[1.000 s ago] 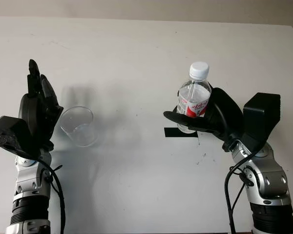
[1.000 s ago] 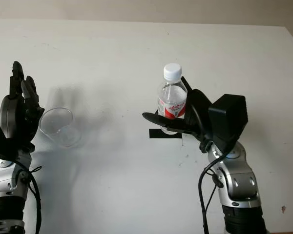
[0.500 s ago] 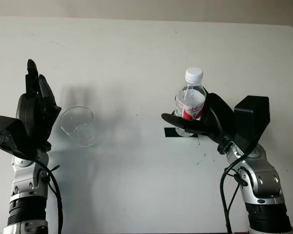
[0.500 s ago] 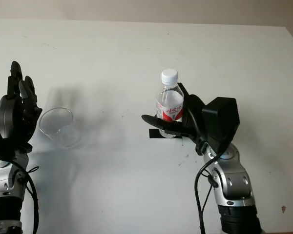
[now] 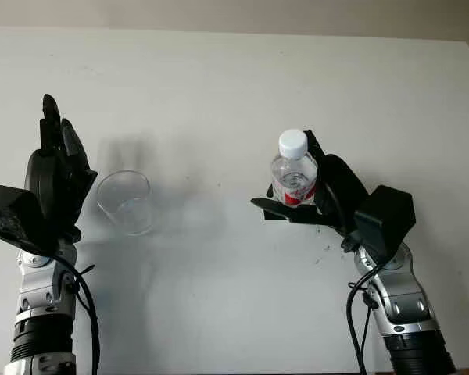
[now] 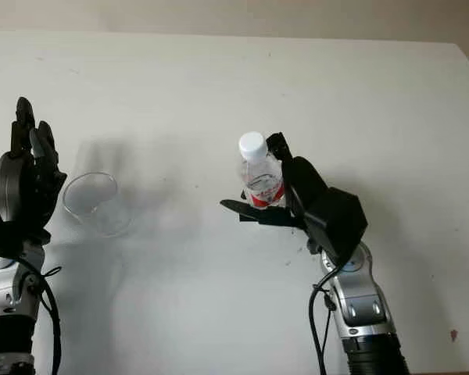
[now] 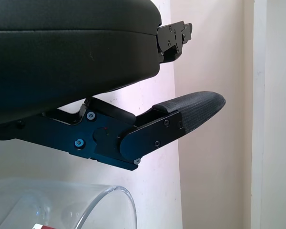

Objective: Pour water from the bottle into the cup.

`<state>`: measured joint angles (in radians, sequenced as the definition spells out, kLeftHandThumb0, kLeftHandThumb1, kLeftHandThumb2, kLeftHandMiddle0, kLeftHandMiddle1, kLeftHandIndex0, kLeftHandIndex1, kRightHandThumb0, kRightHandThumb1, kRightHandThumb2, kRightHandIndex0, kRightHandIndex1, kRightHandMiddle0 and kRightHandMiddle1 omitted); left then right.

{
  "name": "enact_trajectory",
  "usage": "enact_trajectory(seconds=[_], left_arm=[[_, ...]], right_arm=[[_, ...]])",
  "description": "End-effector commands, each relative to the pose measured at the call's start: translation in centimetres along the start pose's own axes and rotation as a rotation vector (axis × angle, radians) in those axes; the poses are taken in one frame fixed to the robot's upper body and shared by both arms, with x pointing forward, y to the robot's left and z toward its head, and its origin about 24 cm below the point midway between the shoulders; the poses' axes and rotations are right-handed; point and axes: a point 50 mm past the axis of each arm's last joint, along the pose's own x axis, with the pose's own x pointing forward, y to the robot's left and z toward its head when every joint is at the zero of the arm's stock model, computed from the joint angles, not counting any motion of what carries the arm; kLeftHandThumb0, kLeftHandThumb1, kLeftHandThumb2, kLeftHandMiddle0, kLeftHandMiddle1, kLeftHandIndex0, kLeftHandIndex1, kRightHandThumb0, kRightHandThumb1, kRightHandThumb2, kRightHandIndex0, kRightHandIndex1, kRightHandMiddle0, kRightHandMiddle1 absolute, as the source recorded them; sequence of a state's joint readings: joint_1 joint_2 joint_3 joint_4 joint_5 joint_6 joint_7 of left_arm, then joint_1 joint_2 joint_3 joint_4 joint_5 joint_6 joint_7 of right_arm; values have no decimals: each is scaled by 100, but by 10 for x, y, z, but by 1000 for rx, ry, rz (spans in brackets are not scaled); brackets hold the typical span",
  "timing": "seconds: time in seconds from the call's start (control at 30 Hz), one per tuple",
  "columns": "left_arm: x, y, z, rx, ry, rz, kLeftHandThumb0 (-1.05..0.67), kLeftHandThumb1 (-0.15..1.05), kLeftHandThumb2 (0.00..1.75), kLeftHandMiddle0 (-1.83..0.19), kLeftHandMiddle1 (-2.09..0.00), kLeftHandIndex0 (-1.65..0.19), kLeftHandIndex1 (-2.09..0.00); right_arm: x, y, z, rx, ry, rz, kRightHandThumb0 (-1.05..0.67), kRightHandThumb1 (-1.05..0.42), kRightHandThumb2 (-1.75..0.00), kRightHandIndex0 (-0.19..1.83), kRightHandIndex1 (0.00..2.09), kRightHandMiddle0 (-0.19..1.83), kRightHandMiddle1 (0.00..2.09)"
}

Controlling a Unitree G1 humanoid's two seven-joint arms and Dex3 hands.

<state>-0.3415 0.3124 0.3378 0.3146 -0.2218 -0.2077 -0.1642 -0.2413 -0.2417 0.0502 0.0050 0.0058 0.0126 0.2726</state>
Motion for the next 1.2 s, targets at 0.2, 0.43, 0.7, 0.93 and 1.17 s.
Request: enact_trajectory(seconds=[0.2, 0.43, 0.7, 0.93, 1.17], left_arm=[[-2, 5, 3, 15, -12, -5, -71, 105, 83, 19, 0, 19, 0], [-2, 6, 3, 23, -13, 0, -70, 105, 84, 19, 0, 19, 0], [-1, 7, 4, 29, -16, 0, -70, 105, 84, 19, 0, 19, 0], [-1, 7, 5, 26, -17, -1, -70, 105, 84, 19, 0, 19, 0], [-1, 7, 4, 21, -16, 1, -69, 105, 83, 19, 0, 19, 0]], right_arm=[[-5, 4, -12, 136, 74, 12, -31, -105, -35, 51, 209, -19, 209], [-10, 5, -18, 246, 161, -25, -33, -105, -29, 47, 209, -19, 209], [-15, 8, -19, 266, 172, -83, -47, -104, -8, -18, 202, -19, 198], [-20, 8, -20, 248, 128, -52, -54, -101, -5, -14, 74, -18, 87], [-21, 8, -19, 272, 56, -9, -64, -96, -5, -5, 8, -16, 36]])
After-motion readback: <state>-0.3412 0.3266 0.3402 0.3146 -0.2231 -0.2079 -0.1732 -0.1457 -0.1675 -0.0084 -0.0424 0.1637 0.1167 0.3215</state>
